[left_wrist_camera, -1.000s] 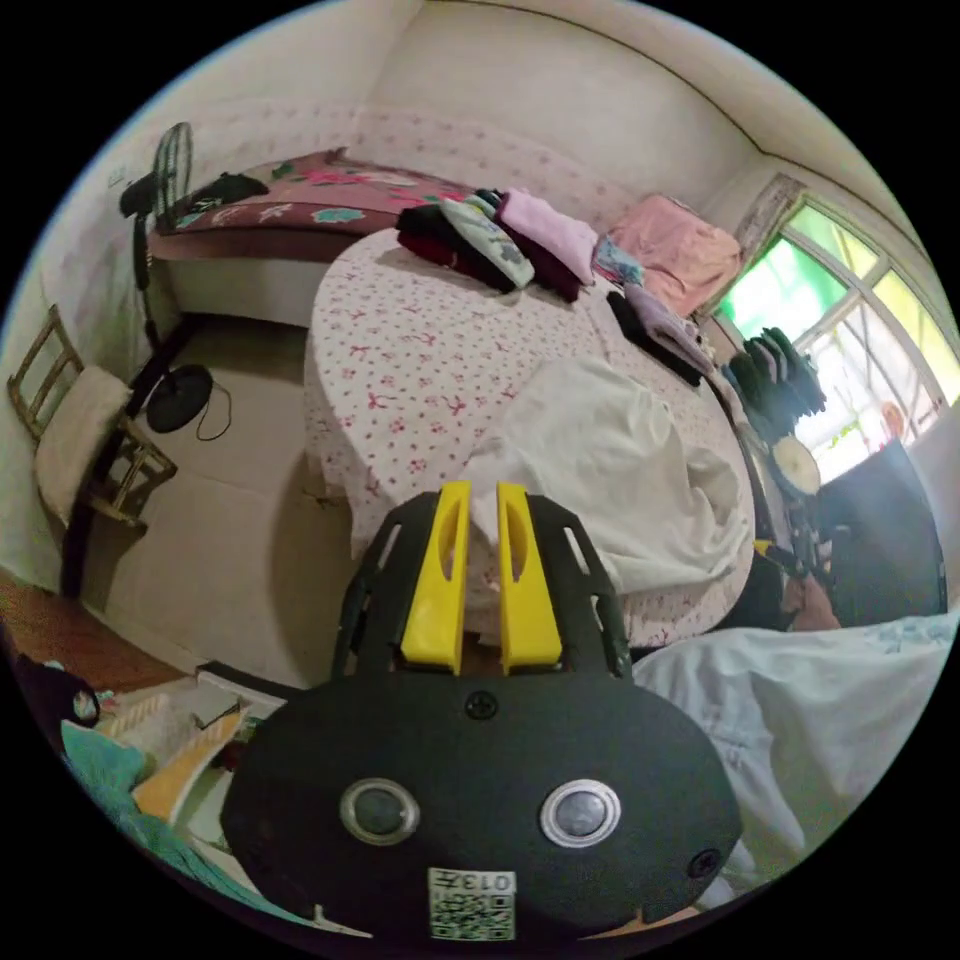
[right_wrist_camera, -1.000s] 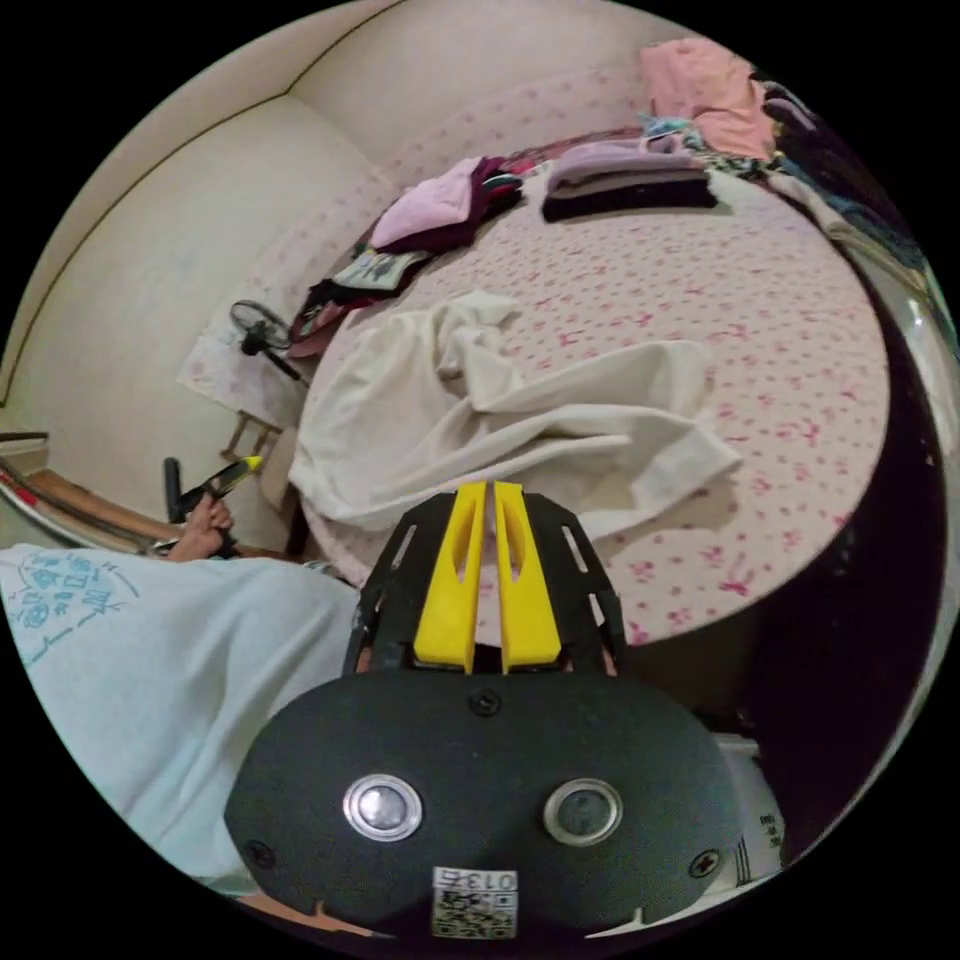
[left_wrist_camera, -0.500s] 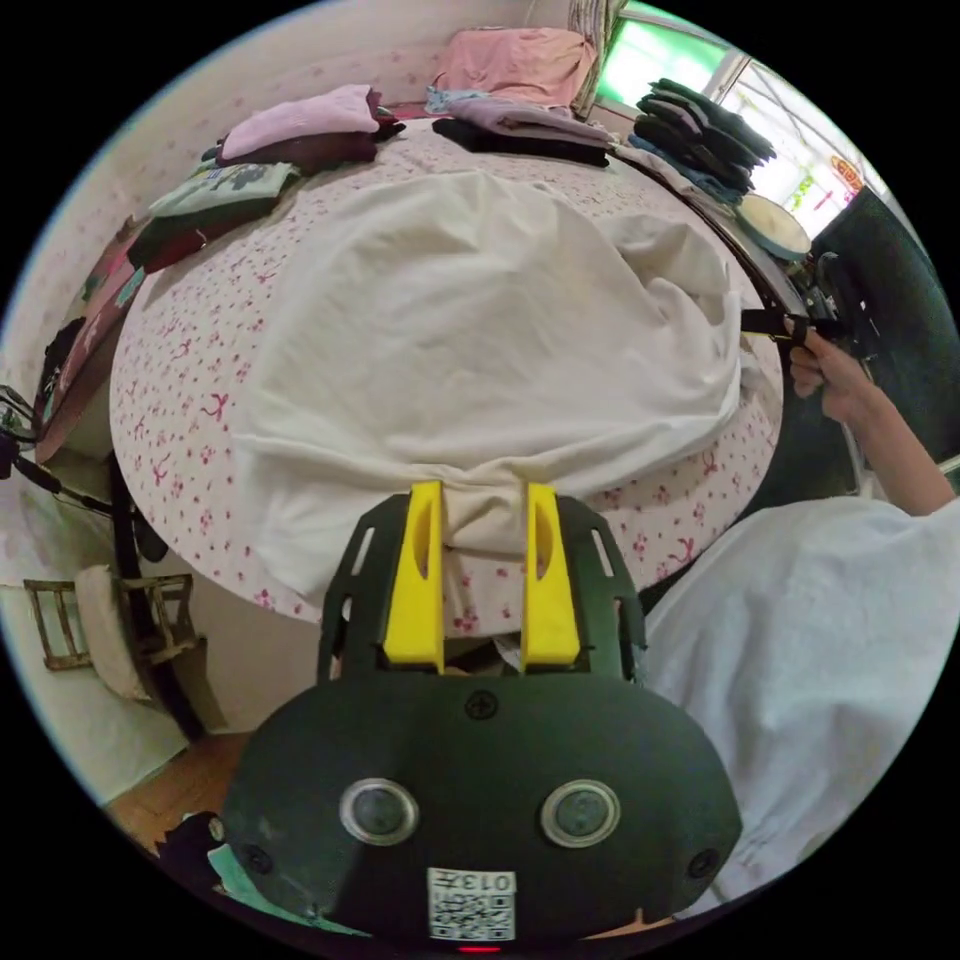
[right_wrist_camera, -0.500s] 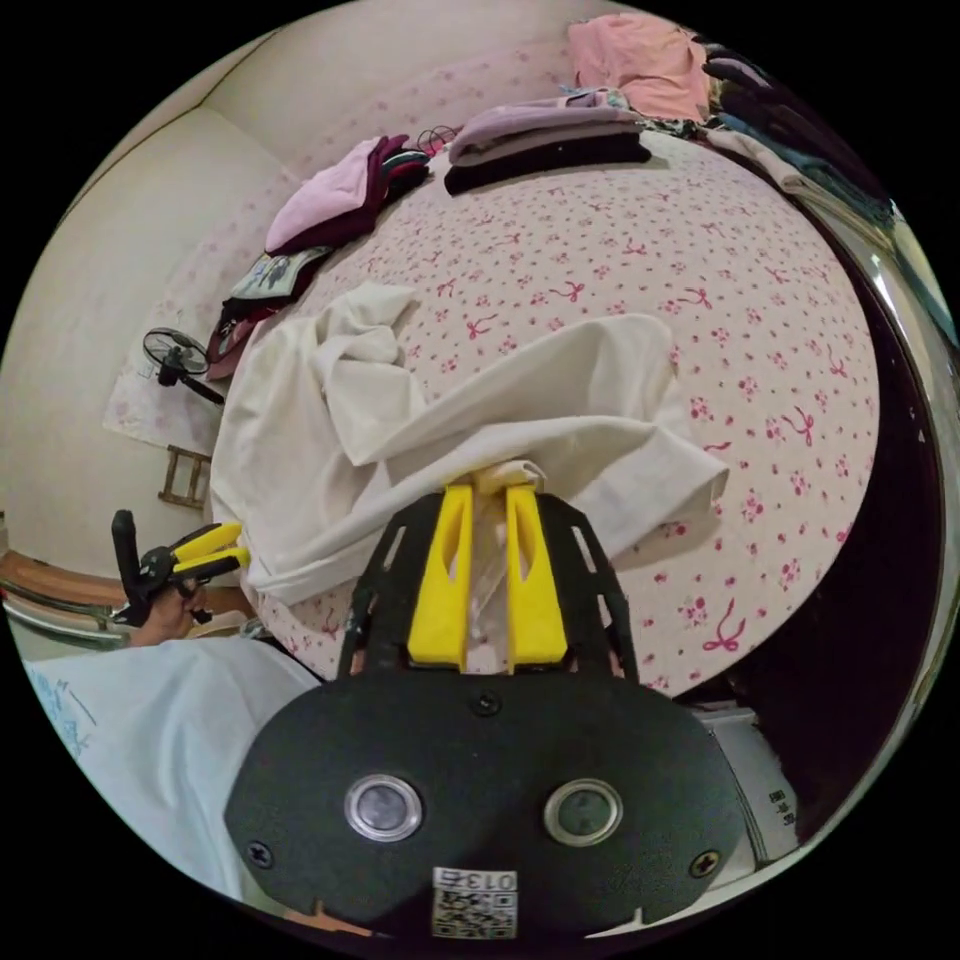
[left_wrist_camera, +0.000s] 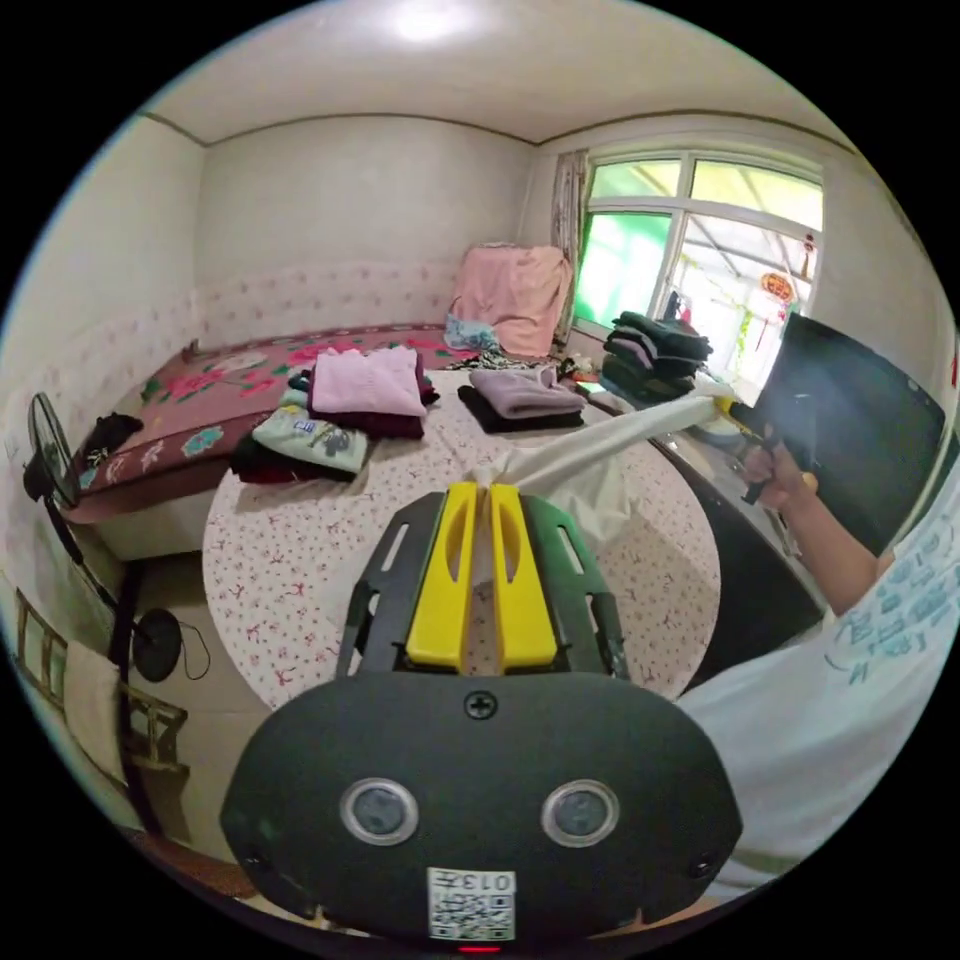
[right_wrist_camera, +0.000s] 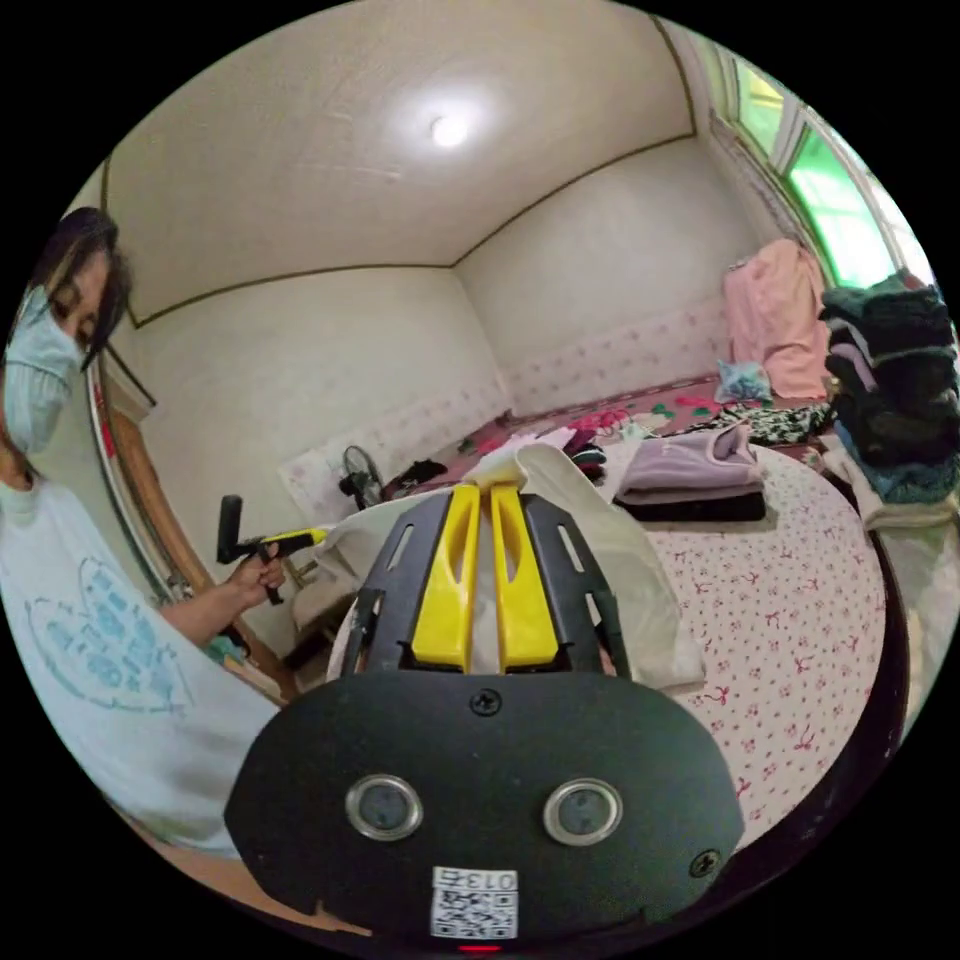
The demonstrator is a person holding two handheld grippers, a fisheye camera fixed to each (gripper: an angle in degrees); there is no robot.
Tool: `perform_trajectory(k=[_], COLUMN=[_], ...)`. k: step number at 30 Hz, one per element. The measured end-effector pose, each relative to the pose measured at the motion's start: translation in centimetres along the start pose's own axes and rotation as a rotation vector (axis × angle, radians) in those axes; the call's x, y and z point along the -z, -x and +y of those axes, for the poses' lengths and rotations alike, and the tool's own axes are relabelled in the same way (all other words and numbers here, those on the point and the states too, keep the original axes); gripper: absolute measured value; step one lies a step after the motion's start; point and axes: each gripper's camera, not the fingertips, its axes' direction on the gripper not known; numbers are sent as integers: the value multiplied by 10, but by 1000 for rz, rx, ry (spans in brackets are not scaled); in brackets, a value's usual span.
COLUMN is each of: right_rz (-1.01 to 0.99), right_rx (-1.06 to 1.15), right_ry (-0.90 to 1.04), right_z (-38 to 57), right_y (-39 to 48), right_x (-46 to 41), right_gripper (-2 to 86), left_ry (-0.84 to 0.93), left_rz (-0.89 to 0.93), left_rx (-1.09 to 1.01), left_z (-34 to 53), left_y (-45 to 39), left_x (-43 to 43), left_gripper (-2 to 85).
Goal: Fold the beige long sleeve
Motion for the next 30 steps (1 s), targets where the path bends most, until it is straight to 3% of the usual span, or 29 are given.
perform_trajectory(k=[3,5,10,14,20,25,27,30], right_rz=[-40,12,231,267,486,550,530,530], right_rx=[11,-69,-437,-510,-358,-411,-418,-416], right_ry=[170,345,685,562,347,486,444,441], right_z=[26,58,153,174,160,167,166,153], right_y=[-5,-15,-42,-32,-7,-3,6,12], right_x=[12,9,4,36,73,59,62,66], right_gripper=[13,13,13,13,13,13,12,12], left_ry=[119,344,605,608,507,599,675,631], left_rz=[108,241,107,-11,20,120,124,109], left_rx=[-9,87,191,336,548,450,418,328], left_z=[19,56,126,142,148,142,144,125], left_y=[8,20,25,55,97,80,74,73], left_x=[-14,-51,-85,-70,-72,-121,-143,-151], left_gripper=[8,4,1,8,63,99,74,16])
